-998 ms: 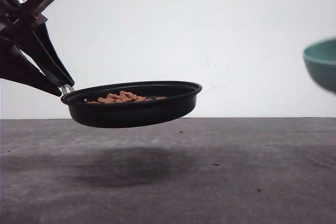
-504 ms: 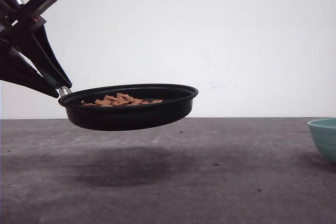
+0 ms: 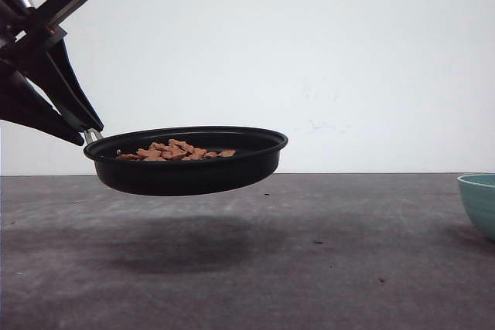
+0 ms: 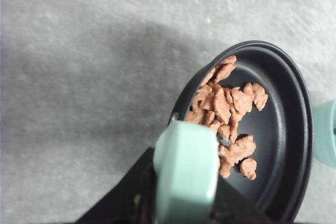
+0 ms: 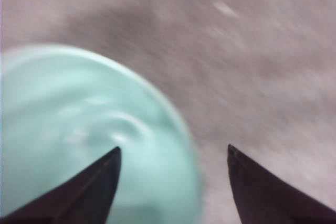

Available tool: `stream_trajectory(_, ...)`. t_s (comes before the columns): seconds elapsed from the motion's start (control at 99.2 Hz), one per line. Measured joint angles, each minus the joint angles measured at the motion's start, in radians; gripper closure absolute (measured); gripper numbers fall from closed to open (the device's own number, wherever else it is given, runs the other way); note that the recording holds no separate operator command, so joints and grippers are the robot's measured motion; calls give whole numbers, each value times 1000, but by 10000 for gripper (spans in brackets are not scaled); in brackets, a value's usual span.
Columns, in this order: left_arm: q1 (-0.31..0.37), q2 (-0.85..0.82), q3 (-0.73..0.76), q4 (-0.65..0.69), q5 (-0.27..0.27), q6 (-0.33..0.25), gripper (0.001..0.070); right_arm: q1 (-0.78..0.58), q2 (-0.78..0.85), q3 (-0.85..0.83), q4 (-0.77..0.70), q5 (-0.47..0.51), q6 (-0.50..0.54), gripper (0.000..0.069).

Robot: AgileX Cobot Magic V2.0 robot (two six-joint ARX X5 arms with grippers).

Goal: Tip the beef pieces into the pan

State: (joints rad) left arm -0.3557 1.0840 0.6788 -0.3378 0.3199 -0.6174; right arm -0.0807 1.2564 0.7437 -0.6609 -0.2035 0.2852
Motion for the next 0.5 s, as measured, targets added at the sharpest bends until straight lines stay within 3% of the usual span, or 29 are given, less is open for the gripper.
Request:
stream_trajectory(0.182, 3, 14, 0, 24, -61, 0, 657, 0, -105, 107, -13, -101, 15, 275)
stream_trajectory(0.373, 46, 100, 0, 105, -72, -5, 658, 15, -281, 282, -32, -295, 81, 275)
stream_trajectory(0.504, 77, 193, 1, 141, -67, -23, 658, 41, -409, 346, -30, -317, 106, 276)
